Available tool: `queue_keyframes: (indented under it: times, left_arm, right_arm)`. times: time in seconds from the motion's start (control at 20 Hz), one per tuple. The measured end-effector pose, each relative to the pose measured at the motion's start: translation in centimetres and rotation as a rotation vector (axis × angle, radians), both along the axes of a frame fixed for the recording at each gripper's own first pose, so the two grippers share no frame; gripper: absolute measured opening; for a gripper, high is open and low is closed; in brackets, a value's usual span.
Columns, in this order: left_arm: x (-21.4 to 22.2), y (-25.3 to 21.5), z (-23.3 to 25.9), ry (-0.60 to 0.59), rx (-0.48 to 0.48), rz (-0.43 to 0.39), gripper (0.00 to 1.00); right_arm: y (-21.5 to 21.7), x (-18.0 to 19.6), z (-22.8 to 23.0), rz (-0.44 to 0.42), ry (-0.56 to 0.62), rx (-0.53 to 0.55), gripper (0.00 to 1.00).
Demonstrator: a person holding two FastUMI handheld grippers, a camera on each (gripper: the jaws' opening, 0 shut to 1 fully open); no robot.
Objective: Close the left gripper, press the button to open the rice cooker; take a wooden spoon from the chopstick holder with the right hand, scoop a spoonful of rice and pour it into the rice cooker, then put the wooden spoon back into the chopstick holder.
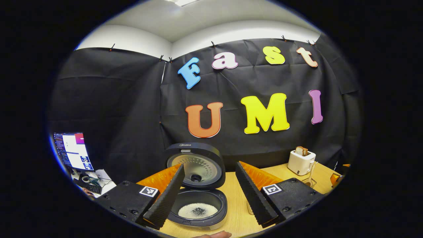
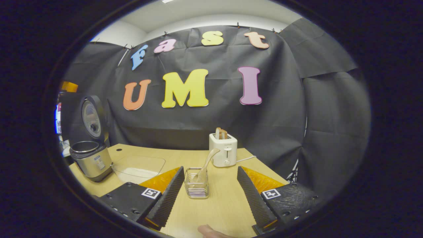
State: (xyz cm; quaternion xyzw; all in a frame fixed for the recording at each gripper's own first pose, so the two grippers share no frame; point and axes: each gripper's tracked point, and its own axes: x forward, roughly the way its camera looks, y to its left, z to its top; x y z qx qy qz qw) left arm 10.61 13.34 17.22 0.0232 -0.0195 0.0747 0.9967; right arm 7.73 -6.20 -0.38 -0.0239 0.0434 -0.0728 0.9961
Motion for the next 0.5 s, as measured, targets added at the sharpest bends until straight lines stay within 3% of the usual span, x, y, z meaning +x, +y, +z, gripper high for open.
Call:
queue_keyframes:
  times: [0.15, 0.3, 0.4, 0.5]
  left_arm:
    - [2.1, 1.7, 2.3, -0.02, -0.013, 0.024, 0.95]
    - [4.4, 4.2, 5.0, -0.075, 0.021, 0.077, 0.99]
    - [6.4, 5.1, 6.1, -0.098, 0.017, 0.081, 0.95]
    - [8.8, 5.4, 6.7, -0.111, 0.0, 0.071, 0.98]
  right_arm:
    - [-1.0, -0.4, -0.9, 0.002, -0.001, -0.001, 0.95]
    - [-1.6, -0.5, -1.4, 0.014, 0.006, 0.019, 0.96]
    - [-1.9, -0.5, -1.5, 0.021, 0.006, 0.026, 0.95]
    - [-2.5, -0.5, -1.1, 0.02, -0.006, 0.023, 0.96]
